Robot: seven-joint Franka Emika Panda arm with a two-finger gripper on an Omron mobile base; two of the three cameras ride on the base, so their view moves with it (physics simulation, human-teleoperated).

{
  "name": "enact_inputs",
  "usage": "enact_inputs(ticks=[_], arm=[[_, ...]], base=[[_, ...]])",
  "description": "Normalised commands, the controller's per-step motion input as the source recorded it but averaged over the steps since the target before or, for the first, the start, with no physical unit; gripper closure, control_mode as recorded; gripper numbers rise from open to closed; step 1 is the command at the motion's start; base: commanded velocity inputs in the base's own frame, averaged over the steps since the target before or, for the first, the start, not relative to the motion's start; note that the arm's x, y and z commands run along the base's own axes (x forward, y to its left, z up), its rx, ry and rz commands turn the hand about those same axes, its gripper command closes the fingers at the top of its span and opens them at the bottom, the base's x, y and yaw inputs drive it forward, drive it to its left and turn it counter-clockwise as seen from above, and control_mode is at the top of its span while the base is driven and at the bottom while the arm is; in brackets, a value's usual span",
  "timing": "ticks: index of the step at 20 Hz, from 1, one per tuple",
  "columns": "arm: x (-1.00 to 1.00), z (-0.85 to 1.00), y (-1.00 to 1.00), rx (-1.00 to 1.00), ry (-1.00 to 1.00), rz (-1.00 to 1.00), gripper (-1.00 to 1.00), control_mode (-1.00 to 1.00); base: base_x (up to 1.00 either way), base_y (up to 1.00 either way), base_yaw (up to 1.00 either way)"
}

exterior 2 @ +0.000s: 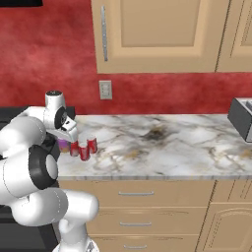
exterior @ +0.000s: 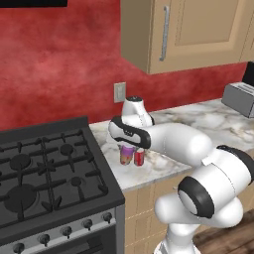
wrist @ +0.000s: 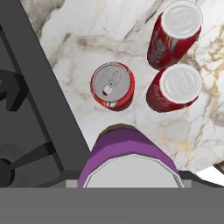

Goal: Four empty soda cans are scattered around the kitchen. Gather all the cans and cluster them next to the stove for recycling.

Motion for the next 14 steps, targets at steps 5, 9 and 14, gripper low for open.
enact_inputs(ticks=[5,9,14], arm=[[0.0,0.0,0.0,0.0,0.0,0.0,1.0,1.0],[0.0,0.0,0.0,0.0,0.0,0.0,1.0,1.0],[0.0,0.0,0.0,0.0,0.0,0.0,1.0,1.0]], base=[[0.0,0.0,0.0],[0.0,0.0,0.0],[0.0,0.0,0.0]])
